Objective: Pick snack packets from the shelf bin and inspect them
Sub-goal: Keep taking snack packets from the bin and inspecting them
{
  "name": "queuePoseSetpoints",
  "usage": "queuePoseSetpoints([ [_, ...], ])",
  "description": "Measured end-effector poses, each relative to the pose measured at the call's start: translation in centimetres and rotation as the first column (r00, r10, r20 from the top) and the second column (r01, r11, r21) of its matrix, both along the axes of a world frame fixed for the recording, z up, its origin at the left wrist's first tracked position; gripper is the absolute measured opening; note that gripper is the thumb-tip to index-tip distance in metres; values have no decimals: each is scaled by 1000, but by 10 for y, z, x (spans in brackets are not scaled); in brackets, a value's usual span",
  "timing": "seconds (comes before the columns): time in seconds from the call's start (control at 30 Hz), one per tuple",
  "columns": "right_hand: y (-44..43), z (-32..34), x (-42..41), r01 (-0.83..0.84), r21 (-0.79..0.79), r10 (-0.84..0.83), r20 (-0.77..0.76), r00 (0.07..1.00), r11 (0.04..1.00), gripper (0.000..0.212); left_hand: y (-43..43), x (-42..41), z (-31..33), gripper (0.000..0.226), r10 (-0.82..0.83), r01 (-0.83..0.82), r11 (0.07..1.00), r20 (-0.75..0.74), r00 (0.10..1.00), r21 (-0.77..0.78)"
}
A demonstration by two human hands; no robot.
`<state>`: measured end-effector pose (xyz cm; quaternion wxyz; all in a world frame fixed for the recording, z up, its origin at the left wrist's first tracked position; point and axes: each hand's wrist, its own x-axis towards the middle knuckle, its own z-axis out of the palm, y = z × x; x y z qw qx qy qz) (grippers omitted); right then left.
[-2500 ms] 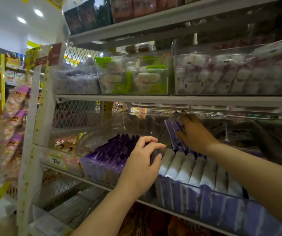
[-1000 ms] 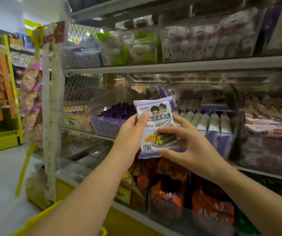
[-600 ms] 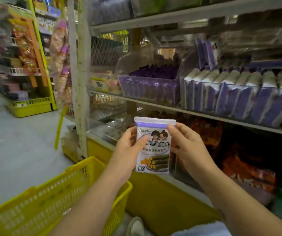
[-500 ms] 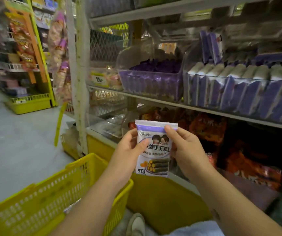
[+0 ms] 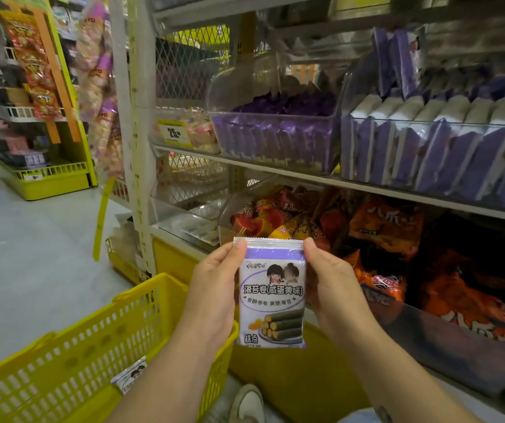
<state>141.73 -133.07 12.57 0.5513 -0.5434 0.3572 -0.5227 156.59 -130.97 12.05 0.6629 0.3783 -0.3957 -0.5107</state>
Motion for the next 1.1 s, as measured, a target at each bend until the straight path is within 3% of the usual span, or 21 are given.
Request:
queuePoseSetpoints([
  [0.13,-2,2,-9,-170,32,172,-100,980,985,44,1,6,5,25,12,-4,998,-119,993,68],
  [0.23,2,0,-22,-386,124,404,-197,893,914,45,1,14,9,28,23,5,994,-242,970,114],
  [0.3,5,0,-26,-471,204,504,-167,847,859,42,-1,19,11,29,5,39,987,-278,960,156],
  [0.47,3,9,-28,-448,279,489,-96,867,849,45,1,33,9,32,-193,237,940,-191,962,244],
  [0.6,-3,15,-25,-395,337,399,59,915,855,39,8,40,8,35,-384,407,875,-133,913,263],
  [0.8,-6,21,-21,-434,382,434,92,896,816,37,14,39,10,38,-416,444,863,-160,895,240],
  [0.93,-5,20,-18,-432,328,424,98,900,840,37,14,35,11,35,-317,341,910,-132,939,238],
  [1.03,-2,17,-9,-303,171,318,-68,946,938,30,11,25,8,45,-12,-11,984,128,992,176],
  [1.1,1,15,0,-169,40,174,-197,965,985,24,12,15,7,39,21,-30,999,225,974,35],
])
